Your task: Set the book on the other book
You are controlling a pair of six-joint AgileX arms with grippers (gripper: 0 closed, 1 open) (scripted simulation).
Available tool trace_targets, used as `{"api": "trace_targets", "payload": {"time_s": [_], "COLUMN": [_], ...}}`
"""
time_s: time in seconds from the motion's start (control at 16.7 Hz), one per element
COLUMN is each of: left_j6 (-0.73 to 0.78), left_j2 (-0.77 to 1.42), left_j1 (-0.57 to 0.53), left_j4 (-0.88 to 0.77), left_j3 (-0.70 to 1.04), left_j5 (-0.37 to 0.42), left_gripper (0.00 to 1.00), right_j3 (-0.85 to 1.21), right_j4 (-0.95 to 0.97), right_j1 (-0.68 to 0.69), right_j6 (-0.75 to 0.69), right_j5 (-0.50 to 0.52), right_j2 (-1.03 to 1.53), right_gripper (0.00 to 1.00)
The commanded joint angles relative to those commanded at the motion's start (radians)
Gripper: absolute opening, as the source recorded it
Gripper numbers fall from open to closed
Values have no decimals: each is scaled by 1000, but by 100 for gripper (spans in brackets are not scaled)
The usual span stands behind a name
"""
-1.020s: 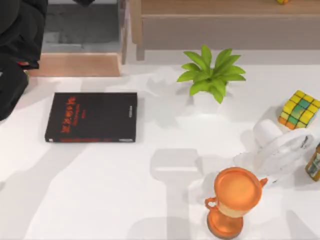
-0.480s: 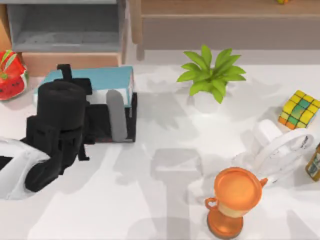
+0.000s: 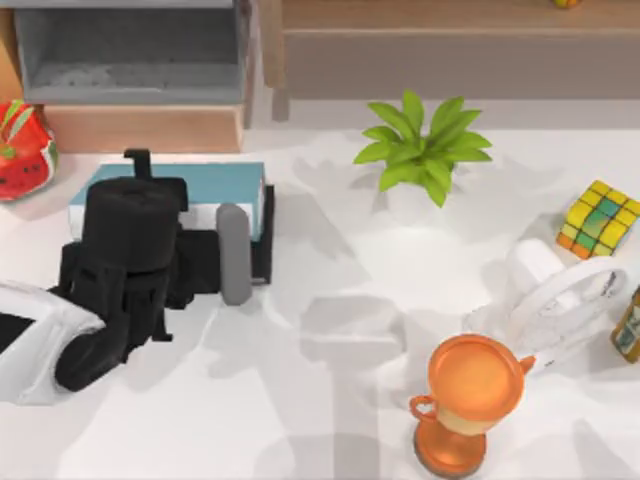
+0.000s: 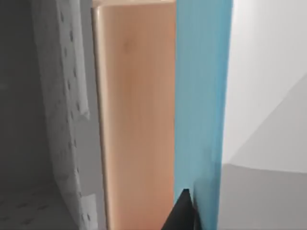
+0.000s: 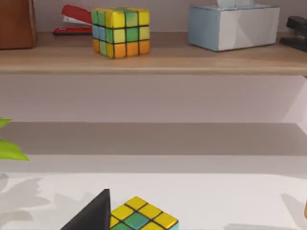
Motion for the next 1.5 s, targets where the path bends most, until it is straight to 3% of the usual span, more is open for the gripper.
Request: {"api": "trace_targets", "payload": {"time_s": [0.36, 1.14, 1.5], "left_j6": [4, 4, 4], "left_j2": [22, 22, 22], "left_j1": [2, 2, 2], "left_j4": [9, 9, 9], "left_j3": [11, 11, 11], "left_j5": [6, 6, 6], "left_gripper": [0, 98, 100], "right_j3": [0, 0, 0], "right_j4": [0, 0, 0], "right_j1": [0, 0, 0], "right_j6": [0, 0, 0], "right_j5": [0, 0, 0], "right_j2": [0, 0, 0], "right_gripper": [100, 100, 100]}}
